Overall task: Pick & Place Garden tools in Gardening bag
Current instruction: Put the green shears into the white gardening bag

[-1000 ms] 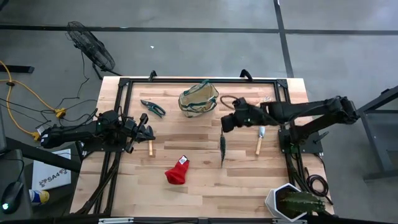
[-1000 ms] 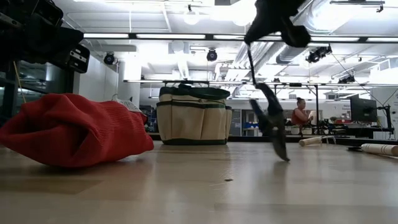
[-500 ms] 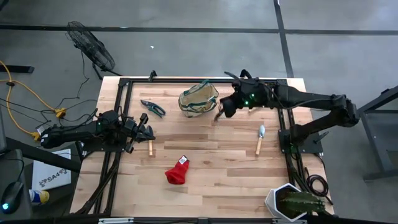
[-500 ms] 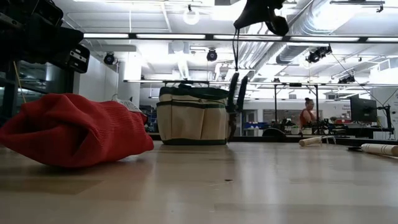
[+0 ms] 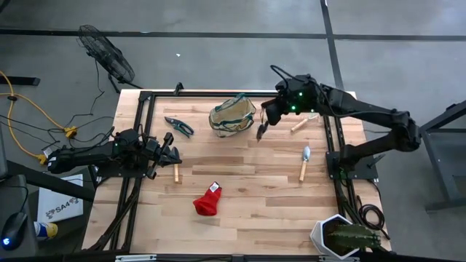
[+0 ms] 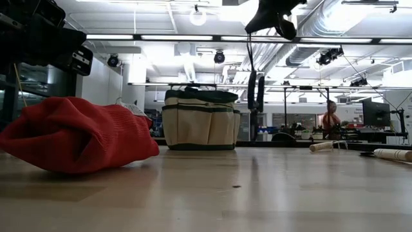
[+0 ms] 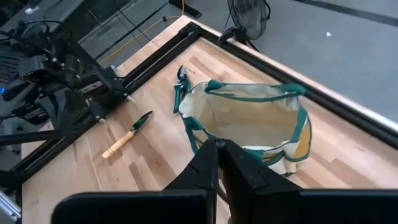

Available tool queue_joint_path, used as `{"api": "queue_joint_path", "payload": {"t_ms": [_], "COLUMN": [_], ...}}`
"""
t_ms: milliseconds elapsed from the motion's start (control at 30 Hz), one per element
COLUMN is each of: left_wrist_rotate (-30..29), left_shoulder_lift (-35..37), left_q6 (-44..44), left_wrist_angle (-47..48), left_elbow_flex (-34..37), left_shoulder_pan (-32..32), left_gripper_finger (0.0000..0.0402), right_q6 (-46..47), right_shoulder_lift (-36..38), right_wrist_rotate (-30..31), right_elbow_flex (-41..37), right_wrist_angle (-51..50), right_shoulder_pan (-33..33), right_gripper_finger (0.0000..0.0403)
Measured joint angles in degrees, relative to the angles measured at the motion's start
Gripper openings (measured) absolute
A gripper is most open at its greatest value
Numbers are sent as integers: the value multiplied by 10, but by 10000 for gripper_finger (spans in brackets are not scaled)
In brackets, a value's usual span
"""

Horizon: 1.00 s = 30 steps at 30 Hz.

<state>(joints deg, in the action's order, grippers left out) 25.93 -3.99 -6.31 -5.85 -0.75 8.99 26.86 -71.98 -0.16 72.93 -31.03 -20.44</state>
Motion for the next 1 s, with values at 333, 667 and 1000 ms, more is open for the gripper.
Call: {"api": "queue_joint_path", "payload": {"t_ms": [333,667,1000], "left_wrist_rotate": [1,1,-1], "left_shoulder_lift": [0,0,0], "left_q6": [0,0,0], "left_wrist_angle": [0,0,0], "left_elbow_flex": [0,0,0], "left_shoulder_pan": [0,0,0], "left_gripper_finger": [0,0,0], "right_q6": [-51,-143,-183], "right_shoulder_lift": [44,50,50], "right_wrist_rotate": [-34,-90,-187], "right_elbow_flex": [0,0,0], "right_wrist_angle": [17,95,182], "right_shoulder_pan": [-69,-120,-187], "right_gripper_finger": [4,4,4]}}
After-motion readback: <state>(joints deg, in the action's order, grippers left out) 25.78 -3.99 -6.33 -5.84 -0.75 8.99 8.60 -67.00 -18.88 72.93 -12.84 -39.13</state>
